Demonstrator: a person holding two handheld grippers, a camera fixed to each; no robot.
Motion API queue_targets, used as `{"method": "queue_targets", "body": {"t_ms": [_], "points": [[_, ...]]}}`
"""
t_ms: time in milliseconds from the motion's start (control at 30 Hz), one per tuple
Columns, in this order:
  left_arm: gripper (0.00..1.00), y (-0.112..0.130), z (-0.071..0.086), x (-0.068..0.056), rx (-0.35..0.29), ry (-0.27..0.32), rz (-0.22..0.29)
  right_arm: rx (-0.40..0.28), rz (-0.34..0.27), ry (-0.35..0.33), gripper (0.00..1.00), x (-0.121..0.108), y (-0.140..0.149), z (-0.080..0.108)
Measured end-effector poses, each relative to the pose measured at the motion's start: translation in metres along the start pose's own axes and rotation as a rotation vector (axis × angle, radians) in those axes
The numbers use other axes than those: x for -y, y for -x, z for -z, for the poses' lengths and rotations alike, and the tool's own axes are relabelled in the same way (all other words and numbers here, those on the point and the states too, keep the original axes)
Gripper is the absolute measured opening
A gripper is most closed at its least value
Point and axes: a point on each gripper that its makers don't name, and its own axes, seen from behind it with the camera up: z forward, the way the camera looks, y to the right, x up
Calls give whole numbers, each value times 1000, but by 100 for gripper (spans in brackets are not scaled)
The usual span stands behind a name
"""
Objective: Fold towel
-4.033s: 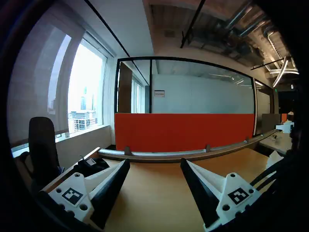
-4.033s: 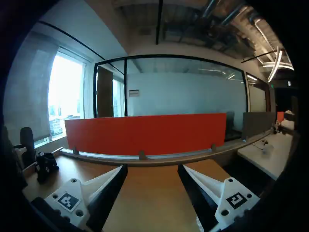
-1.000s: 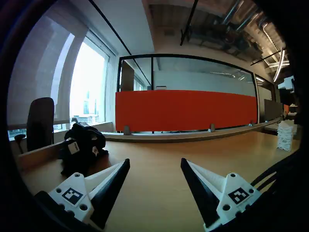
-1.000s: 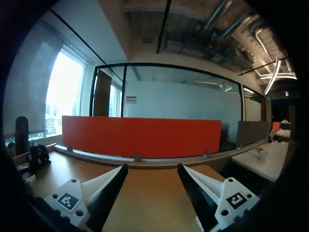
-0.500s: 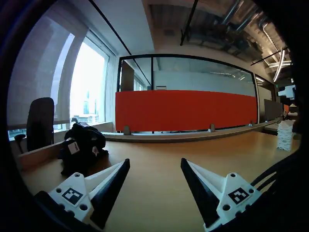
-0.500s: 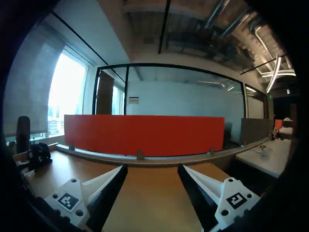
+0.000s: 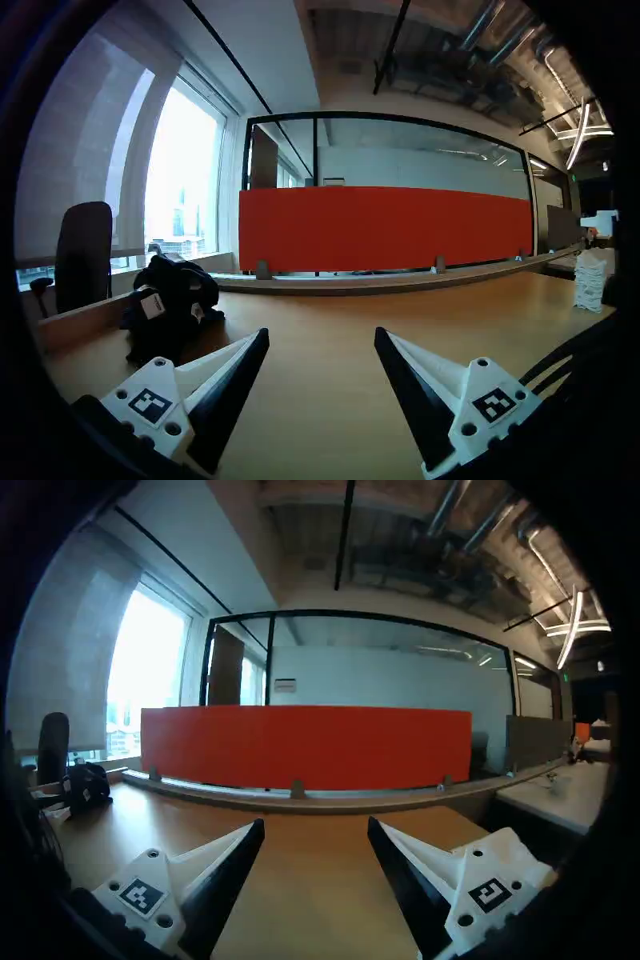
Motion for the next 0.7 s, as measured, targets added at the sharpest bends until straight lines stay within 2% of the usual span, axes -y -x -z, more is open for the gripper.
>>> {"method": "queue_targets", "body": {"t_ms": [167,700], "points": [[98,0,0,0,0,0,0,14,-13,18,100,-10,23,0],[98,0,0,1,0,0,0,16,-32,35,100,-22,66,-2]]}}
